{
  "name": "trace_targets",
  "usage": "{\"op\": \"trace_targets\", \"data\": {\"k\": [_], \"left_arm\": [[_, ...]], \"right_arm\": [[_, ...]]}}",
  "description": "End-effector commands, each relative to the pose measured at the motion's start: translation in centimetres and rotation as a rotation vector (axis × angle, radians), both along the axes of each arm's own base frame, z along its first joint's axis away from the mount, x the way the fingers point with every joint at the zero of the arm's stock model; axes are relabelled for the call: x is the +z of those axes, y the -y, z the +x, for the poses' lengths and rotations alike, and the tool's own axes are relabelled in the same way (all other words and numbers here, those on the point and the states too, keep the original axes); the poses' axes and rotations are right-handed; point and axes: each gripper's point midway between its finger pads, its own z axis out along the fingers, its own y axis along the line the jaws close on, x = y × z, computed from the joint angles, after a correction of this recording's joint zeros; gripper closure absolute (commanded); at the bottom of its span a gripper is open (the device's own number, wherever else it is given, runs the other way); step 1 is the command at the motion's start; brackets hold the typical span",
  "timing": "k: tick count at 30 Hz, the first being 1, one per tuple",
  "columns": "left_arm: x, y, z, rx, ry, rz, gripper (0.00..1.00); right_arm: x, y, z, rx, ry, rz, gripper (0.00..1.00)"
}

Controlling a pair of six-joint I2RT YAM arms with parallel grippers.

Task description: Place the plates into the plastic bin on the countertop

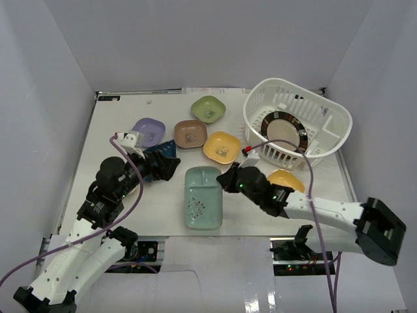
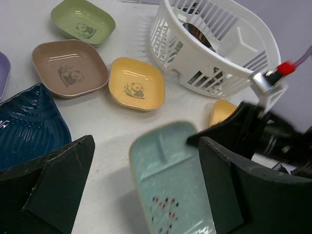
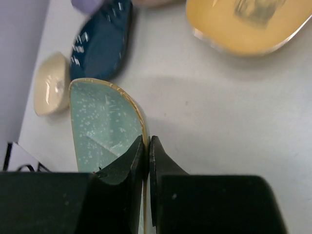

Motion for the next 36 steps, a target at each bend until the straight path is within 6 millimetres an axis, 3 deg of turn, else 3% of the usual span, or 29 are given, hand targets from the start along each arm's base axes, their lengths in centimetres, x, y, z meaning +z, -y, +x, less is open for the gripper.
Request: {"op": "trace_targets", "data": {"k": [1, 2, 3, 4, 5, 6, 8, 9, 10, 11, 12, 13, 14, 16, 17, 20, 26, 33, 36], "left_arm": [[-0.4, 0.1, -0.3, -0.013, -0.005, 0.007, 0.02], [-0.3, 0.1, -0.4, -0.013, -0.004, 0.004, 0.02], [-0.4, 0.3, -0.4, -0.02, -0.007, 0.002, 0.02], [-0.5, 0.3, -0.4, -0.023, -0.009, 0.001, 0.02], [-0.5, 0.4, -0.5, -0.026, -0.01, 0.001, 0.02], [-0.5, 0.6, -0.5, -0.035, -0.01, 0.0, 0.02], [-0.6, 0.7, -0.6, -0.041, -0.013, 0.001, 0.02], [-0.5, 0.8, -0.6, -0.042, -0.012, -0.001, 0.02], [-0.5, 0.8, -0.7, -0.046, -0.011, 0.0, 0.02], [-0.7, 0.9, -0.7, -0.049, -0.014, 0.002, 0.02], [-0.6, 0.9, -0.7, -0.05, -0.013, 0.001, 0.02], [-0.6, 1.0, -0.7, -0.052, -0.012, 0.002, 0.02], [-0.7, 1.1, -0.8, -0.056, -0.013, 0.003, 0.02], [-0.8, 1.2, -0.9, -0.063, -0.014, 0.005, 0.02], [-0.7, 1.2, -0.9, -0.064, -0.013, 0.004, 0.02], [-0.8, 1.5, -1.1, -0.078, -0.014, 0.004, 0.02], [-0.9, 1.8, -1.3, -0.092, -0.016, 0.009, 0.02], [-1.1, 1.9, -1.2, -0.094, -0.022, 0.014, 0.02], [-1.3, 2.0, -1.1, -0.096, -0.029, 0.017, 0.02]], "right_arm": [[14.8, 3.7, 5.4, -0.126, 0.299, 0.204, 0.92], [15.8, 6.6, 7.5, -0.191, 0.339, 0.153, 0.92], [19.2, 8.0, 8.5, -0.226, 0.392, 0.173, 0.92], [21.1, 9.1, 8.9, -0.228, 0.427, 0.174, 0.92], [21.8, 11.9, 10.6, -0.295, 0.439, 0.126, 0.92], [24.6, 13.0, 11.3, -0.31, 0.493, 0.122, 0.92], [26.3, 15.4, 12.8, -0.347, 0.517, 0.114, 0.92], [26.9, 18.0, 14.1, -0.379, 0.515, 0.119, 0.92], [27.7, 19.3, 15.2, -0.405, 0.518, 0.125, 0.92], [27.9, 22.1, 16.5, -0.477, 0.519, 0.113, 0.92], [28.0, 23.3, 17.2, -0.503, 0.515, 0.104, 0.92], [27.1, 24.5, 18.6, -0.535, 0.488, 0.09, 0.92], [27.2, 27.2, 19.5, -0.599, 0.486, 0.078, 0.92], [25.2, 29.1, 21.4, -0.616, 0.418, 0.089, 0.92], [24.6, 31.0, 22.0, -0.652, 0.401, 0.09, 0.92], [22.2, 33.3, 23.5, -0.681, 0.336, 0.091, 0.92], [17.2, 34.6, 25.5, -0.668, 0.218, 0.081, 0.92], [10.5, 34.3, 27.6, -0.619, 0.072, 0.081, 0.92], [8.9, 34.4, 28.5, -0.6, 0.036, 0.078, 0.92]]}}
